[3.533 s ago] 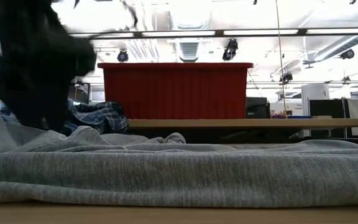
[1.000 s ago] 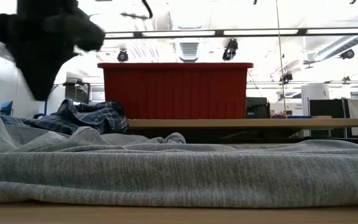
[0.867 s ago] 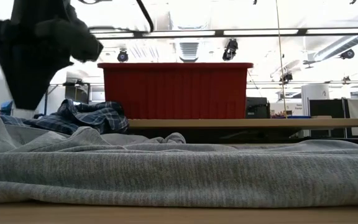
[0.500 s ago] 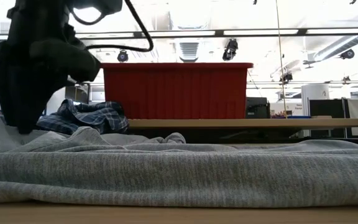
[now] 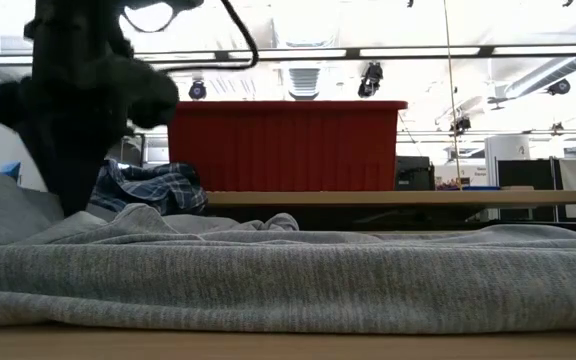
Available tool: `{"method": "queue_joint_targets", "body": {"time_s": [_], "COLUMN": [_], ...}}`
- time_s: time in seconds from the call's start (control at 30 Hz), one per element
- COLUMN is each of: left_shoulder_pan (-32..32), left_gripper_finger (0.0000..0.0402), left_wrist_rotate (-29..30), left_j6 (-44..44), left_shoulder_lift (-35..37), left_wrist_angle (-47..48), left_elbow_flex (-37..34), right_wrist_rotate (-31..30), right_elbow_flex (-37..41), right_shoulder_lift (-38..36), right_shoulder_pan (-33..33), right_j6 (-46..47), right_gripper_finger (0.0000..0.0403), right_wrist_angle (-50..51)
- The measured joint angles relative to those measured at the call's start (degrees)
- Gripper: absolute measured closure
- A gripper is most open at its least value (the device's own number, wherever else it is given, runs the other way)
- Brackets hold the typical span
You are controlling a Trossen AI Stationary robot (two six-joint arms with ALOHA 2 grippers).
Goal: Fold Laundry from Bin
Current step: Fold the gray shirt
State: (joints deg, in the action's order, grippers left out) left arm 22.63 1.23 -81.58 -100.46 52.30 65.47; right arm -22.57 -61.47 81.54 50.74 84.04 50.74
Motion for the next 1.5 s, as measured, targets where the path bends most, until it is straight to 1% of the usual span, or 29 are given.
{"method": "queue_joint_targets", "body": {"time_s": [0.07, 0.2, 0.27, 0.33, 0.43, 0.47, 0.53, 0.6, 0.67, 0.8, 0.87, 1.0, 1.1, 1.2, 1.33, 1.4, 1.5], "left_shoulder_pan": [0.04, 0.44, 0.42, 0.27, 0.19, 0.22, 0.28, 0.28, 0.26, 0.26, 0.34, 1.17, 1.88, 1.93, 2.42, 2.88, 3.19], "left_gripper_finger": [0.04, 0.0401, 0.0401, 0.0401, 0.04, 0.0398, 0.0388, 0.0372, 0.0351, 0.0304, 0.028, 0.0243, 0.0232, 0.0232, 0.0235, 0.0235, 0.0235], "left_wrist_rotate": [1.53, 6.99, 8.6, 7.96, 1.85, -0.56, -3.48, -5.69, -6.68, -6.96, -9.06, -12.51, -12.28, -10.96, -10.2, -8.38, -5.85], "left_j6": [-0.06, -0.84, -1.07, -0.29, 0.53, 0.09, -0.97, -2.0, -3.71, -6.71, -5.46, -3.1, -3.37, -3.36, -2.06, -1.61, -0.93], "left_shoulder_lift": [0.12, 0.26, 0.44, 0.99, 1.13, 1.11, 1.05, 0.95, 0.95, 0.69, 0.59, 0.58, 0.06, -1.11, -1.41, -1.41, -1.38], "left_wrist_angle": [4.36, 15.22, 20.17, 19.46, 17.26, 16.75, 13.74, 8.68, 4.99, 5.76, 4.83, -1.01, -0.78, 2.51, 3.21, 3.85, 7.3], "left_elbow_flex": [2.19, 7.8, 9.79, 10.62, 10.43, 9.76, 7.97, 6.35, 4.93, 4.02, 4.02, 4.3, 4.85, 4.7, 5.31, 6.68, 8.09], "right_wrist_rotate": [0.0, 0.0, 0.0, 0.0, 0.0, 0.0, 0.0, -0.02, 0.0, 0.0, 0.0, 0.0, 0.0, 0.0, 0.07, 0.11, 0.11], "right_elbow_flex": [0.0, 0.0, 0.0, 0.0, 0.0, 0.0, 0.0, 0.0, 0.0, 0.0, 0.0, 0.0, 0.0, 0.0, 0.0, 0.0, 0.0], "right_shoulder_lift": [0.0, 0.0, 0.0, 0.0, 0.0, 0.0, 0.0, 0.0, 0.0, 0.0, 0.0, 0.0, 0.0, 0.0, 0.0, 0.0, 0.0], "right_shoulder_pan": [0.0, 0.0, 0.0, 0.0, 0.0, 0.0, 0.0, 0.0, 0.0, 0.0, 0.0, 0.0, 0.0, 0.0, 0.0, 0.0, 0.0], "right_j6": [-0.01, -0.04, -0.04, -0.02, -0.01, 0.06, 0.18, 0.12, -0.09, -0.15, -0.21, -0.11, -0.1, -0.16, -0.08, -0.08, -0.1], "right_gripper_finger": [0.028, 0.028, 0.0278, 0.0276, 0.0271, 0.0269, 0.0265, 0.0262, 0.026, 0.0259, 0.0259, 0.0257, 0.0258, 0.0259, 0.0256, 0.0255, 0.0255], "right_wrist_angle": [-0.04, 0.0, -0.04, 0.01, 0.0, 0.01, 0.02, 0.04, 0.06, 0.08, 0.11, 0.67, 0.73, 0.92, 1.02, 1.01, 1.05]}}
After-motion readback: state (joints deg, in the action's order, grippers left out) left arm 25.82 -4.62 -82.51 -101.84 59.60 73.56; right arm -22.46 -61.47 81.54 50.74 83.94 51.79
